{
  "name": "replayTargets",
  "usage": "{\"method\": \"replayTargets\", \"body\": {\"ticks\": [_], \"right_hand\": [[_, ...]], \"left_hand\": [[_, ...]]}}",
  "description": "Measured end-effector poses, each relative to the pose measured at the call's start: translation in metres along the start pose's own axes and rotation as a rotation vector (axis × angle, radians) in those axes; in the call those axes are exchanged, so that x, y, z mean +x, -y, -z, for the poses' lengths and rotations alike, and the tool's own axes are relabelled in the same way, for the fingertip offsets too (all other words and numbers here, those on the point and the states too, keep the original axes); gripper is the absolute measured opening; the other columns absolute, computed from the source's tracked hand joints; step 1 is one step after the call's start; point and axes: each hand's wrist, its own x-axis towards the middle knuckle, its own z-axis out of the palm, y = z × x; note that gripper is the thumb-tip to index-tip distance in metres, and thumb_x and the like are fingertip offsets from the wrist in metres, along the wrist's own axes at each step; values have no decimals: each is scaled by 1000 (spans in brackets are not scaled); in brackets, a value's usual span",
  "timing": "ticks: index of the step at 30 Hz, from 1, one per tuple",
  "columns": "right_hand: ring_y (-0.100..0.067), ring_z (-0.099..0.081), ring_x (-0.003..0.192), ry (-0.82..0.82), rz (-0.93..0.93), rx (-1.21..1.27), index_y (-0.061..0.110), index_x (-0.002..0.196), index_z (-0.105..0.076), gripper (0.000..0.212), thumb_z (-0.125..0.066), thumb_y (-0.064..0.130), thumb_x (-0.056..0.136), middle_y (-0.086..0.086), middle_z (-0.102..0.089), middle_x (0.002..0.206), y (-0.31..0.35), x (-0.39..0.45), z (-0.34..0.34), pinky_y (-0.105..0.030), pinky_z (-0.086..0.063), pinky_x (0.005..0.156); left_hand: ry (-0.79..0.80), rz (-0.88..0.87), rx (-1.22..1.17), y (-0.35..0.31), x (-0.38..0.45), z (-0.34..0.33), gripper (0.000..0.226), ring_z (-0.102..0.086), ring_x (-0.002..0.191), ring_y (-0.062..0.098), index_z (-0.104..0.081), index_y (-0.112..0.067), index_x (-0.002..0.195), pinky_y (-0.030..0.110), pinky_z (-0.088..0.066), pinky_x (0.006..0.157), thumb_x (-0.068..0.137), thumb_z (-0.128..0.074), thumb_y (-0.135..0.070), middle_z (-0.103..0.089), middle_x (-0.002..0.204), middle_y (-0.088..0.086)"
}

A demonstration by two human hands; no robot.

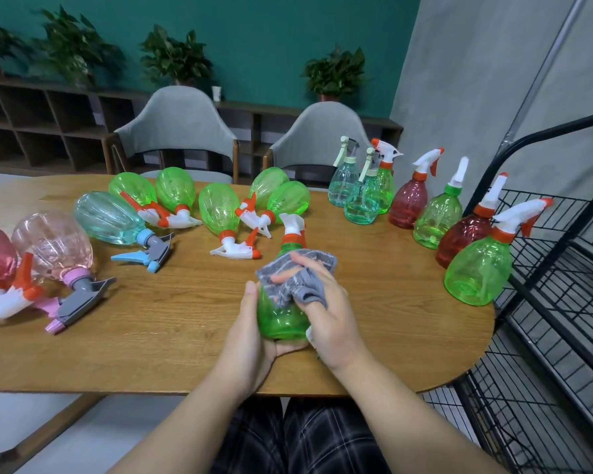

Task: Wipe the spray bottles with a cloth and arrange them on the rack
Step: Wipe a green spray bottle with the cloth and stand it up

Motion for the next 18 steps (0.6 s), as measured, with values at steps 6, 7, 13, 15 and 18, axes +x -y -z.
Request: {"method": "replayTargets", "body": {"ticks": [6,7,13,15,18], "right_hand": [[-20,-66,82,-12,-55,313,16,77,-76,32,-49,29,67,-17,-72,81,12,-14,0,-49,-46,93],[-20,-66,71,-77,-142,487,12,63,-75,28,-51,26,65,-16,-71,69,18,-13,1,-41,-51,80],[-24,-63,68,-676,-658,1254,10,81,-61,34,-37,29,97,-10,-66,67,14,5,25,-39,-48,76],[-28,-64,84,-651,-666,1203,10,93,-64,32,-41,32,97,-12,-71,81,14,10,28,-42,-49,84],[-25,-67,79,-523,-615,976,7,90,-64,25,-48,25,95,-9,-73,76,25,21,25,-38,-51,79]], "left_hand": [[39,-21,-53,-3,-1,4,74,-63,116,31,-53,-16,134,53,-55,88,89,-24,-66,-65,127,15],[30,-17,-69,-4,0,4,74,-63,117,32,-52,-14,135,52,-56,88,89,-32,-68,-64,129,16],[-85,6,-191,-4,3,8,67,-70,93,27,-47,-20,135,38,-60,59,79,-67,-52,-65,125,16],[-58,10,-214,-3,3,10,70,-70,94,29,-47,-19,134,38,-59,58,73,-64,-48,-64,127,16],[-28,52,-182,-2,4,12,89,-66,106,37,-49,-15,135,42,-59,64,60,-80,-51,-62,130,18]]}}
